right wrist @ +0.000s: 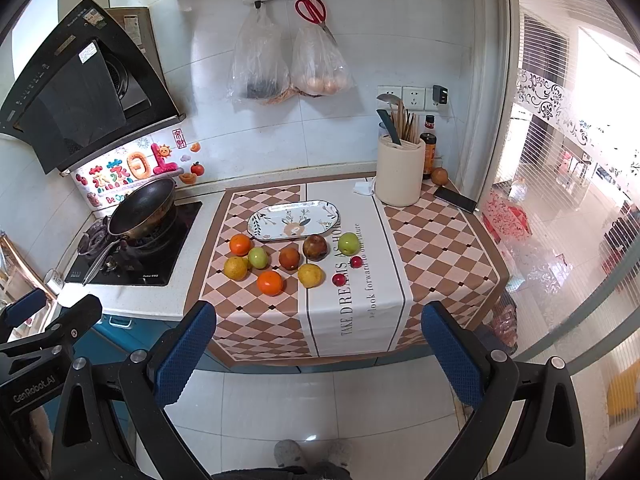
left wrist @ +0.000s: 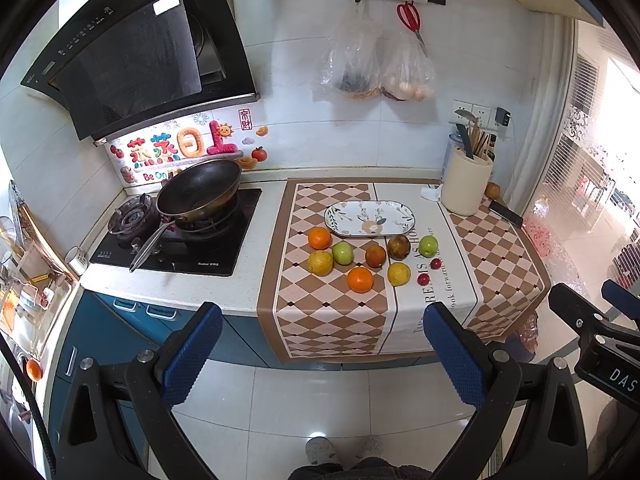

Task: Organize fruits
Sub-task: 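Grasp the orange with the right tool while the left tool grasps the yellow lemon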

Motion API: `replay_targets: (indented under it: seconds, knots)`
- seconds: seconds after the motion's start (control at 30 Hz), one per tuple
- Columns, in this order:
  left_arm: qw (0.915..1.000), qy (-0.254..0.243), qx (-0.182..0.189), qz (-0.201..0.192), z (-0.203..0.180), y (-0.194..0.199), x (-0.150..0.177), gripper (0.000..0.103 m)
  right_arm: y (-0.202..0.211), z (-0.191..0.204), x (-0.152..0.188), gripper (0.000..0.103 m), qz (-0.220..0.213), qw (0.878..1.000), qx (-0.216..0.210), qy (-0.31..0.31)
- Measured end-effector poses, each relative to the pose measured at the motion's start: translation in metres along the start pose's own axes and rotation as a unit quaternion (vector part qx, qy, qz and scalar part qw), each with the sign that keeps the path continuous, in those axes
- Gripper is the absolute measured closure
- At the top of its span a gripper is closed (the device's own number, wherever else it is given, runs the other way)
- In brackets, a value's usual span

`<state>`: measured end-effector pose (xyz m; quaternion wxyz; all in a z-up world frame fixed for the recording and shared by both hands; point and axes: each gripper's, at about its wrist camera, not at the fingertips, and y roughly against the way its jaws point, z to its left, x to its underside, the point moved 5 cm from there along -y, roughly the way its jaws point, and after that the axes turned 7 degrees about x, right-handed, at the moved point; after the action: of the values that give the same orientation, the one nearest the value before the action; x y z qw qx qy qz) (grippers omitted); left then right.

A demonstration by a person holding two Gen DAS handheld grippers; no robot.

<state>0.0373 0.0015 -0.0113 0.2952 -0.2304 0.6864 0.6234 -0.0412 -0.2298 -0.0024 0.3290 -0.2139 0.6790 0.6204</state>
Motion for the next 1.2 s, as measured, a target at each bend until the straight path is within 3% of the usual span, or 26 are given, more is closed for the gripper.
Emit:
replay_targets:
  seconds: [0.27,0.47,0.6,0.7,0.9,1.2]
  knots:
    - [1.0000,0.008,-0.005,-0.003,-0.007,-0.003,-0.005,0.000,0.009,-0.006,-0.009,0.000,-0.003,1.000,-0.006,-0.002]
    - [0.9971,0.033,-0.049,-0.047,-0.006,-0.031,-0.023,0.000,-0.021,-0.025,-0.025,0.000,-0.023,0.999,-0.030,-0.016]
    - [0.9953,0.035,-0.076,-0.050,0.007,-0.063,-0.026,0.000,-0.067,-0.026,-0.024,0.000,0.006,0.998,-0.057,-0.019]
    - [0.9933,0.045,-0.104,-0.018,0.024,-0.103,-0.029,0.000,-0.114,-0.017,-0.018,0.000,0.043,0.996,-0.072,-0.016]
    - [0.9880,0.053,-0.134,0.054,0.068,-0.182,-0.029,0.000,-0.211,0.017,-0.006,0.016,0.113,0.989,-0.094,-0.013]
    - [0.9786,0.017,-0.104,0.177,0.116,-0.324,-0.039,0.000,-0.381,0.104,0.025,0.016,0.238,0.964,-0.113,-0.038]
